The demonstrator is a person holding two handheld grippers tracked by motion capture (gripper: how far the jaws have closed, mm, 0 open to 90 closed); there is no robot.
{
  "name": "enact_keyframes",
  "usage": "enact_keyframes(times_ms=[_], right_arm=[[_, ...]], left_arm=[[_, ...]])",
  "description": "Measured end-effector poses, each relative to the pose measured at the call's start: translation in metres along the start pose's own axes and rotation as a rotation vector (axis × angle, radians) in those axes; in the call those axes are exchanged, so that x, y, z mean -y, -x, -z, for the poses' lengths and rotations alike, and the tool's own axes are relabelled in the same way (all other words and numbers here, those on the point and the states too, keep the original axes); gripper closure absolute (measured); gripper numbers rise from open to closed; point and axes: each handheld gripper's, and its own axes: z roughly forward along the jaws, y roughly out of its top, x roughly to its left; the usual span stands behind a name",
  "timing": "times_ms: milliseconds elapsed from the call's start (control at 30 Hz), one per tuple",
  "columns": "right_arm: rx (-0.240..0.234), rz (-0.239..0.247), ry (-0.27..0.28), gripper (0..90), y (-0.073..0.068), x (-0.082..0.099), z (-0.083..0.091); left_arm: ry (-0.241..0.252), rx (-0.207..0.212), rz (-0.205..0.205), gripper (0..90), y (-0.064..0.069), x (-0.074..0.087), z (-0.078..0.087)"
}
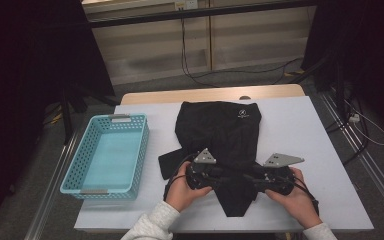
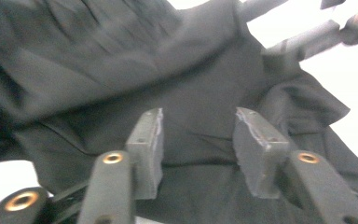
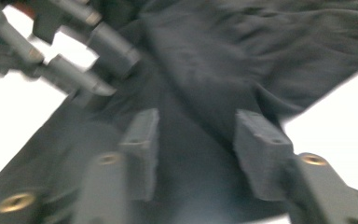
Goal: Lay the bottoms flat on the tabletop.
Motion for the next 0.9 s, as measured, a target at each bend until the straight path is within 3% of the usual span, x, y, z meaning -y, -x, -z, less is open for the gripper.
enact_keyframes(times_ms=[133,233,400,533,633,700,800,833,900], right_arm=[[0.036,-0.029,0.007,39.7,0.007,0.004,0.009],[0.053,-0.041,0.015,39.1,0.009,0.005,0.014],[0.058,-0.032,0.018,38.9,0.006,0.008,0.021],[0.072,-0.046,0.021,38.2,0.008,0.011,0.027],[0.076,-0.058,0.022,38.0,0.011,0.013,0.03],[0.08,-0.067,0.023,37.8,0.011,0.015,0.032],[0.085,-0.072,0.018,37.6,0.011,0.018,0.034],[0.089,-0.073,0.018,37.2,0.01,0.019,0.035],[0.095,-0.073,0.014,36.2,0.01,0.021,0.036]], left_arm=[[-0.016,0.01,-0.006,75.1,0.004,0.001,-0.002],[-0.024,0.028,0.023,90.0,0.005,0.001,-0.003],[-0.02,0.015,0.064,90.0,-0.002,-0.003,0.006],[0.023,0.002,0.115,90.0,-0.012,-0.003,0.023],[0.046,0.007,0.076,89.9,-0.01,-0.002,0.026],[0.046,0.001,0.029,68.9,-0.002,-0.001,0.021],[0.055,0.014,-0.013,57.2,0.01,0.001,0.013],[0.038,0.015,-0.033,53.2,0.013,0.002,0.012],[0.031,0.016,-0.055,50.6,0.021,0.005,0.008]])
